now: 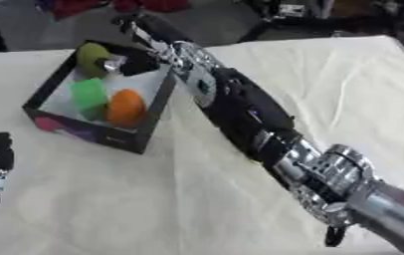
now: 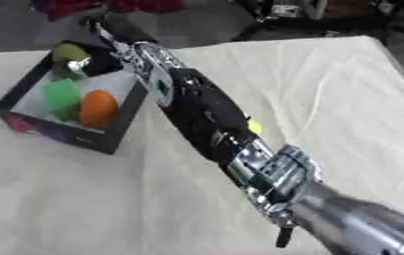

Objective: Pick up objects on the table and place them in the box.

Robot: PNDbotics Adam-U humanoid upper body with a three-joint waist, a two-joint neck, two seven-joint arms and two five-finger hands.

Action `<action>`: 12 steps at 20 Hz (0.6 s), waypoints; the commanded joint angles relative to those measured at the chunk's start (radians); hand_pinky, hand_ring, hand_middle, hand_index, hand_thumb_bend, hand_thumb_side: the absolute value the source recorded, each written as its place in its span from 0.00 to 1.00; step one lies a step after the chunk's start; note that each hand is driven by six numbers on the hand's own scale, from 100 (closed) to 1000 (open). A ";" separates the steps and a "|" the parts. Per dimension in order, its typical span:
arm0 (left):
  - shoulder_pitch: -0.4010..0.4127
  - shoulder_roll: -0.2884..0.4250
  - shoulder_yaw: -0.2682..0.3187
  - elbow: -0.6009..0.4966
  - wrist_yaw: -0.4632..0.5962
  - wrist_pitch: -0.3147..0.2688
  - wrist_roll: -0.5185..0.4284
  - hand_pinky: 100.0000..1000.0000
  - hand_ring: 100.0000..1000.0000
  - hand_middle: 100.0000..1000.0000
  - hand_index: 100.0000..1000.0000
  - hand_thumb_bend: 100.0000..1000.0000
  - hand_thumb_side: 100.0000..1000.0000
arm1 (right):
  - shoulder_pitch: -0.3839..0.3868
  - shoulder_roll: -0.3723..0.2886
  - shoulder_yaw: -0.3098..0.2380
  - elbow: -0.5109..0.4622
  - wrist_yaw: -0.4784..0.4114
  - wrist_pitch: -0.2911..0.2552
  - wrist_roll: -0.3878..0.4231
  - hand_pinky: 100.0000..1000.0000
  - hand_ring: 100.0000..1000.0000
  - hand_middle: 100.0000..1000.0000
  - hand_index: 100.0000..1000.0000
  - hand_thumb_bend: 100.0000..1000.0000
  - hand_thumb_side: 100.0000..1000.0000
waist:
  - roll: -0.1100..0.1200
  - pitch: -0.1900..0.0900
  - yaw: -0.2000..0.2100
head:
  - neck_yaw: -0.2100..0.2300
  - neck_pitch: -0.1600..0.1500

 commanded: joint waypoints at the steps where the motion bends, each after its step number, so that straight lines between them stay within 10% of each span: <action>1: -0.004 0.018 0.018 -0.014 -0.003 0.001 0.014 0.77 0.78 0.72 0.68 0.24 0.60 | 0.015 -0.117 0.022 -0.159 -0.110 -0.007 0.074 0.75 0.70 0.75 0.91 0.31 0.51 | -0.014 -0.010 -0.014 | 0.029 -0.001; 8: 0.010 0.037 0.040 -0.014 -0.014 0.007 0.036 0.77 0.78 0.72 0.68 0.25 0.60 | 0.297 -0.421 0.031 -0.610 -0.437 0.050 0.249 0.75 0.72 0.76 0.92 0.27 0.50 | -0.034 -0.018 -0.058 | 0.070 -0.001; 12: 0.014 0.043 0.047 -0.016 -0.017 0.009 0.044 0.77 0.78 0.72 0.68 0.25 0.60 | 0.502 -0.513 0.006 -0.737 -0.465 0.048 0.356 0.77 0.74 0.80 0.93 0.28 0.50 | -0.036 -0.017 -0.071 | 0.081 -0.001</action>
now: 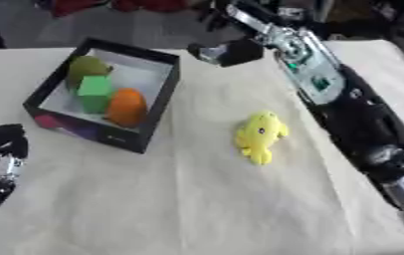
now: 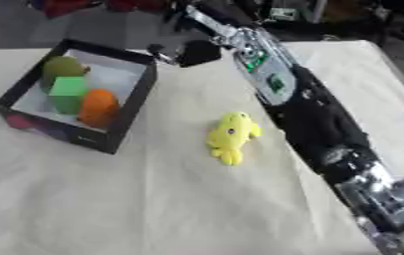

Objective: Pick up objects on the table and place them in the box.

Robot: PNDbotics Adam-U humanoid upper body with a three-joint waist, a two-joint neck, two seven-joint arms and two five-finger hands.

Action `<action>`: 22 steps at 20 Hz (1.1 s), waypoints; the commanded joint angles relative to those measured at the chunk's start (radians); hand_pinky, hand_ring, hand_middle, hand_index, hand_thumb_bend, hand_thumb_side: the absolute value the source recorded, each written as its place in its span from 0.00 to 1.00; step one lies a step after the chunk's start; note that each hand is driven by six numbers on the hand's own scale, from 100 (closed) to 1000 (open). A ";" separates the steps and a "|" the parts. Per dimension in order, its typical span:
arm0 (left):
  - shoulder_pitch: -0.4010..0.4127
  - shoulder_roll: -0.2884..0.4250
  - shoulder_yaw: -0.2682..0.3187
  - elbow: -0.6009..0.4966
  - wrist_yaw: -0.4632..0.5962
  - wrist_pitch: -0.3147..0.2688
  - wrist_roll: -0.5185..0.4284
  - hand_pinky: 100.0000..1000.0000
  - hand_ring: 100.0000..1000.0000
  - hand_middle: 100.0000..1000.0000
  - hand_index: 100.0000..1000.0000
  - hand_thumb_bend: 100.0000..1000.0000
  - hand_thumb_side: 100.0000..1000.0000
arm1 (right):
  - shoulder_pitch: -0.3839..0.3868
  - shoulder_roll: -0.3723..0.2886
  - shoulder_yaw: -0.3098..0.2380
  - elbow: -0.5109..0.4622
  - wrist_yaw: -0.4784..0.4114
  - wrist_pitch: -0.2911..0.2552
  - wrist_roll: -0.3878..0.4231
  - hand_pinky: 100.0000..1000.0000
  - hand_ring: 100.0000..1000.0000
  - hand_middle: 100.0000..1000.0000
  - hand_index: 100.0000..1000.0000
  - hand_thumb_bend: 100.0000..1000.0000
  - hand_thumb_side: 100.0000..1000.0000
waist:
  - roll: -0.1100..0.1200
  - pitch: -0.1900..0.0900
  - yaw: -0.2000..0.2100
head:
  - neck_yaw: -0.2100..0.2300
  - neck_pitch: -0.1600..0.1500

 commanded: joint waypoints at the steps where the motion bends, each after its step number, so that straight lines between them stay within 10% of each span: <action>1: -0.005 0.023 0.011 -0.016 -0.006 0.001 0.009 0.77 0.78 0.72 0.68 0.24 0.60 | 0.074 -0.078 -0.034 -0.082 -0.013 -0.004 0.072 0.78 0.76 0.81 0.93 0.29 0.50 | -0.011 -0.016 -0.005 | 0.011 -0.001; 6: 0.000 0.025 0.014 -0.016 -0.007 0.001 0.012 0.77 0.78 0.72 0.68 0.25 0.60 | 0.175 -0.075 -0.073 -0.004 0.031 -0.024 0.078 0.79 0.81 0.83 0.93 0.30 0.49 | -0.005 -0.017 -0.014 | 0.011 -0.001; 22: 0.004 0.020 0.015 -0.017 -0.005 0.001 0.012 0.77 0.79 0.72 0.68 0.24 0.60 | 0.164 -0.018 -0.090 0.234 0.157 -0.038 0.022 0.79 0.81 0.83 0.92 0.30 0.47 | 0.014 -0.015 -0.015 | 0.015 -0.001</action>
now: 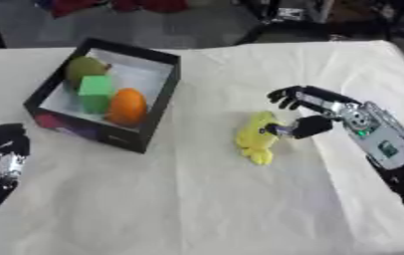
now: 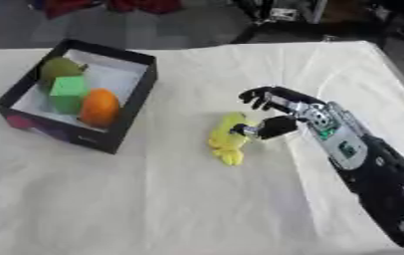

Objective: Pick up objects on the table and place them in the box.

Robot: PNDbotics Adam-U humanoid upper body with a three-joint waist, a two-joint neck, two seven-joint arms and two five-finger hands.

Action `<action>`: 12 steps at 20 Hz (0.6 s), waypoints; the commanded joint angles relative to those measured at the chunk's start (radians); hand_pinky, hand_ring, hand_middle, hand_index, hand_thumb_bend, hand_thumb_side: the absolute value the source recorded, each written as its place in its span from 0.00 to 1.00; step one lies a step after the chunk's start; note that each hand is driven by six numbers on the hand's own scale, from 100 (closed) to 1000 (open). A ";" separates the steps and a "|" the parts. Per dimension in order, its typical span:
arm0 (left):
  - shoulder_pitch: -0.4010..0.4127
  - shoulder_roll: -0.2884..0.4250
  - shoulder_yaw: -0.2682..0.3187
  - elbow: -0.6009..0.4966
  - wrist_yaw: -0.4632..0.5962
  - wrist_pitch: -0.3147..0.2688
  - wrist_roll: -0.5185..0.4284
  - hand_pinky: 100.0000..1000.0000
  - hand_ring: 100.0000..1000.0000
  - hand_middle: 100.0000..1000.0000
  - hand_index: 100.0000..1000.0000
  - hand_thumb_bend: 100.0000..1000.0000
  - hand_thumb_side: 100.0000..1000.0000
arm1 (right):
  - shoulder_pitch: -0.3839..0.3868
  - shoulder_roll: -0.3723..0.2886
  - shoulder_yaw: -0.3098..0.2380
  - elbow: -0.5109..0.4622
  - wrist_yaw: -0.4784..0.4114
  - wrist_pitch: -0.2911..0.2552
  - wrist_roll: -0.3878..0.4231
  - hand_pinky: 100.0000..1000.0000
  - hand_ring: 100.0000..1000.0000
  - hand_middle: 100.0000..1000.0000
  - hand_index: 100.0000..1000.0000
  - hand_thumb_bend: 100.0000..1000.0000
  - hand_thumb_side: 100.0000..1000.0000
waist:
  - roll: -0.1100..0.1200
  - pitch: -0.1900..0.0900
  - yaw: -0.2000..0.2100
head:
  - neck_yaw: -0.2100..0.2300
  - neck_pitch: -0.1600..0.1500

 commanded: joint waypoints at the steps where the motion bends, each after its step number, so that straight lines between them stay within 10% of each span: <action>1: -0.005 0.013 0.006 -0.017 -0.003 -0.001 0.003 0.77 0.79 0.72 0.68 0.24 0.60 | -0.024 -0.009 -0.010 0.029 0.025 -0.001 -0.004 0.79 0.81 0.83 0.92 0.30 0.47 | 0.014 -0.015 -0.002 | 0.002 -0.001; 12: -0.004 0.012 0.005 -0.016 -0.002 -0.001 0.002 0.77 0.79 0.73 0.68 0.24 0.60 | -0.040 0.006 0.021 0.087 0.096 -0.050 0.044 0.80 0.77 0.74 0.85 0.22 0.36 | 0.020 -0.018 -0.004 | 0.002 -0.001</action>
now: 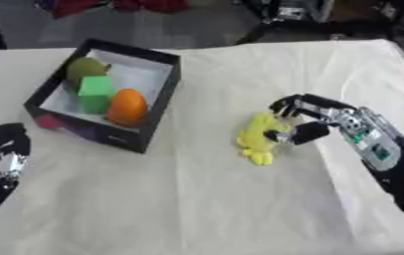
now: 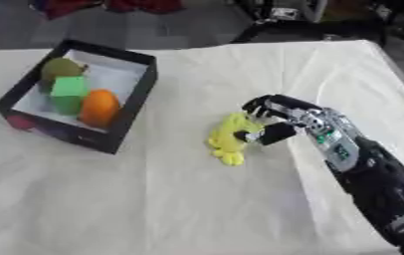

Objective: Pick up objects on the table and place them in the box.

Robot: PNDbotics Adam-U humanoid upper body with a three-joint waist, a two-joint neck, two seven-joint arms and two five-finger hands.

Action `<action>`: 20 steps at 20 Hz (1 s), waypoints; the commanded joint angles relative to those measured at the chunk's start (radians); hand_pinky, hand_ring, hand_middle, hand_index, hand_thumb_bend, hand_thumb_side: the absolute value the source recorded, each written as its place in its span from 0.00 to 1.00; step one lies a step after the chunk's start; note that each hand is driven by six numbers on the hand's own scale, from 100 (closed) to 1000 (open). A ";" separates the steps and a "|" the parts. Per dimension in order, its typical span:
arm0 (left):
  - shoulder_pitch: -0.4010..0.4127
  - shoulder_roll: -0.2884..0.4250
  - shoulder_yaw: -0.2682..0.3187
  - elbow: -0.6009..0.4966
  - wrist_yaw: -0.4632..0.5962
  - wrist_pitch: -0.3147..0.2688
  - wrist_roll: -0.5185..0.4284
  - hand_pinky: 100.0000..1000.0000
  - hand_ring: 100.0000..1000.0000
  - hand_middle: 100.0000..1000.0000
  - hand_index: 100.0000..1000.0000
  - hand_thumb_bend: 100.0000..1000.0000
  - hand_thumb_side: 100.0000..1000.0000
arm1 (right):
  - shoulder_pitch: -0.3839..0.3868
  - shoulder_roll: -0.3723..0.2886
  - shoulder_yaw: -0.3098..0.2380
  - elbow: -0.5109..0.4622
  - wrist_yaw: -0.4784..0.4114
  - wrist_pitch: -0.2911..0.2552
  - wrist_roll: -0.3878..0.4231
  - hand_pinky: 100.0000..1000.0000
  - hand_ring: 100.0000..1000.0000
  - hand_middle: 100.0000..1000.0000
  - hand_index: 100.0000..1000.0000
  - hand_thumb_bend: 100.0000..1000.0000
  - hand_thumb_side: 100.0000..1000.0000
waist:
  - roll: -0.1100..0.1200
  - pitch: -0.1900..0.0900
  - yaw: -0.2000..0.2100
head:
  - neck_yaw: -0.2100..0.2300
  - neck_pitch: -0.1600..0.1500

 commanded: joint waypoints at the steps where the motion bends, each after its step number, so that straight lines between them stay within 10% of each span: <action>1: -0.004 0.012 0.005 -0.016 -0.002 -0.001 0.001 0.77 0.79 0.73 0.68 0.24 0.60 | -0.013 -0.012 0.008 0.010 0.032 -0.015 0.012 0.80 0.76 0.72 0.83 0.20 0.34 | 0.014 -0.018 -0.001 | -0.001 -0.001; 12: -0.004 0.011 0.005 -0.016 -0.001 -0.001 0.001 0.77 0.79 0.73 0.68 0.24 0.60 | -0.033 -0.003 0.011 -0.008 0.066 -0.041 -0.099 0.72 0.53 0.30 0.40 0.00 0.06 | 0.013 -0.019 0.000 | -0.003 -0.001; 20: -0.001 0.010 0.003 -0.015 -0.001 -0.002 -0.001 0.77 0.79 0.73 0.68 0.24 0.60 | -0.174 -0.012 0.010 -0.110 -0.093 0.001 -0.146 0.68 0.47 0.23 0.34 0.00 0.04 | 0.016 -0.023 0.005 | -0.004 -0.001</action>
